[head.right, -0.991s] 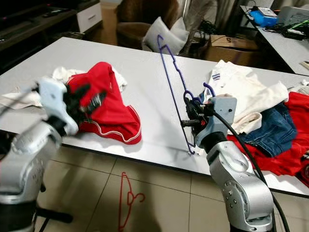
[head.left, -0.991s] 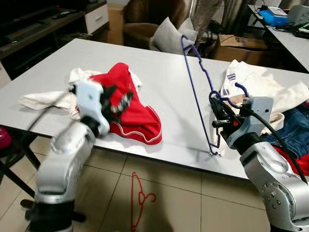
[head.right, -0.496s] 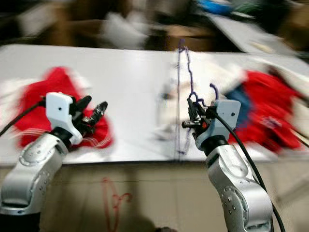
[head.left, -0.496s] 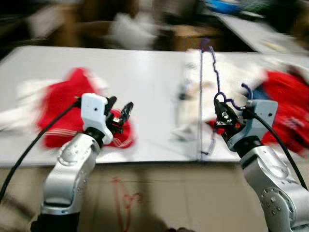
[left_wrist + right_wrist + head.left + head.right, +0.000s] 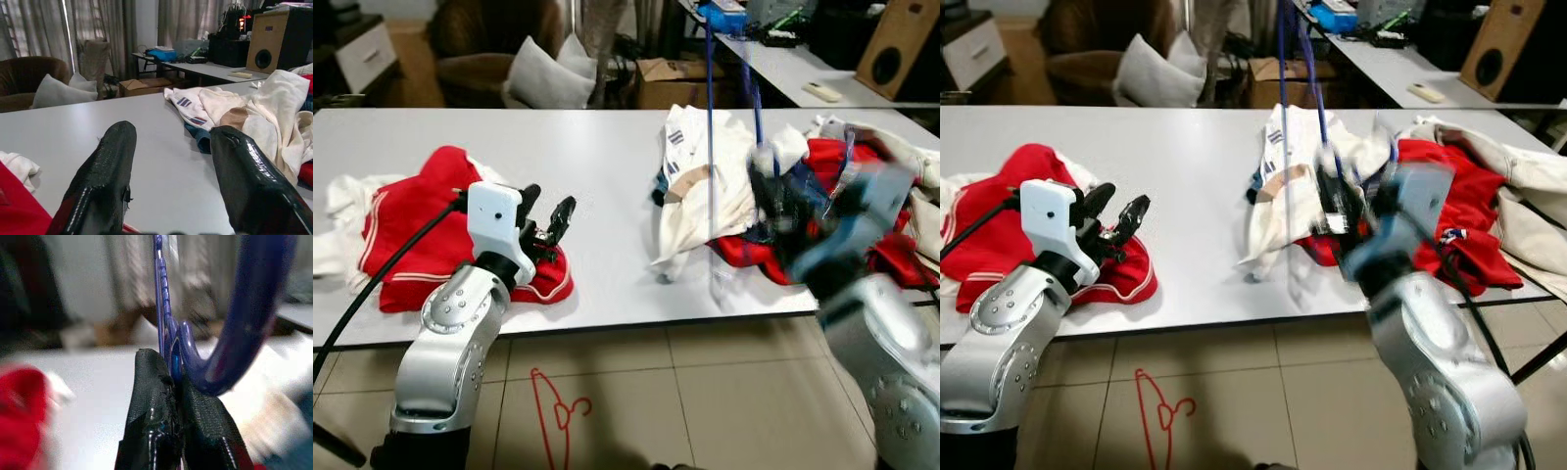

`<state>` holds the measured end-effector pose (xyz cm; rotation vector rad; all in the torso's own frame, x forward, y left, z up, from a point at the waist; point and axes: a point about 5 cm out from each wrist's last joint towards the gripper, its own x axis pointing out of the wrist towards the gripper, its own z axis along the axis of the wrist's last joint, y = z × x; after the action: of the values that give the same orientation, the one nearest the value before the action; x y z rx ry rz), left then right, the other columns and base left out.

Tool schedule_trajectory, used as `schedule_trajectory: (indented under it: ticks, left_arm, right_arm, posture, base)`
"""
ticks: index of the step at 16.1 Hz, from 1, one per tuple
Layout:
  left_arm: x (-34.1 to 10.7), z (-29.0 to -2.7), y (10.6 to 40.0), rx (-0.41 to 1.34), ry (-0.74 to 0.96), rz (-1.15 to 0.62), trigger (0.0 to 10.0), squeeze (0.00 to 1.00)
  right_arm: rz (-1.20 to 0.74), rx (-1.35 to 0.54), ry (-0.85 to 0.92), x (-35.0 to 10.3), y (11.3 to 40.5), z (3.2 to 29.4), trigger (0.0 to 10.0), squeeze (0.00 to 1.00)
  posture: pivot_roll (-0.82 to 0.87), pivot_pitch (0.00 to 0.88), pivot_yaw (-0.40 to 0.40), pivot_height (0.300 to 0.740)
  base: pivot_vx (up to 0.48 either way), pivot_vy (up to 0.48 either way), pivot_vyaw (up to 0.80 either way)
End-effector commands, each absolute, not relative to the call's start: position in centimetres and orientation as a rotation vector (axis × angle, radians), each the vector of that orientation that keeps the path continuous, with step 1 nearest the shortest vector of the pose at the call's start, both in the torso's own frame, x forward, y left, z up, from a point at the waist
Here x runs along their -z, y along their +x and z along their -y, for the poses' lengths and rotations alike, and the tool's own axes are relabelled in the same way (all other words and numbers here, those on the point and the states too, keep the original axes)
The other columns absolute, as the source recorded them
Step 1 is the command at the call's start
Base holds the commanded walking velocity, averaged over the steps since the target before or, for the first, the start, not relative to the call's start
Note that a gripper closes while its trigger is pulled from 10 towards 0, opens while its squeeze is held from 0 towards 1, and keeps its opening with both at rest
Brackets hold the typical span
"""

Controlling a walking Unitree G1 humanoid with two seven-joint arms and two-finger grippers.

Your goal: Hang hanger

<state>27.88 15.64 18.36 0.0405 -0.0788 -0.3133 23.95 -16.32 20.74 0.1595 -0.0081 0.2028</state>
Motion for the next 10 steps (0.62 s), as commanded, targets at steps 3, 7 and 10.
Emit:
schedule_trajectory:
  ticks: [3, 7, 10]
  left_arm:
    - [-18.4, -14.5, 28.0, 0.341, 0.045, 0.090, 10.0, 0.00]
    - [-18.1, -14.4, 28.0, 0.344, 0.051, 0.084, 10.0, 0.00]
    - [-17.5, -14.5, 28.1, 0.341, 0.011, 0.050, 10.0, 0.00]
  right_arm:
    - [-0.065, -0.090, 0.093, -19.6, 23.6, 17.9, 10.0, 0.00]
    - [-0.063, -0.036, 0.039, -18.8, 23.3, 18.3, 10.0, 0.00]
    - [-0.080, -0.065, 0.037, -18.3, 23.4, 18.0, 10.0, 0.00]
  posture:
    - [-0.13, 0.000, -0.005, 0.740]
    - [-0.13, 0.000, -0.005, 0.740]
    - [-0.14, 0.000, -0.001, 0.740]
  base:
    - [0.000, -0.457, 0.00]
    - [0.000, -0.480, 0.00]
    - [0.000, -0.048, 0.00]
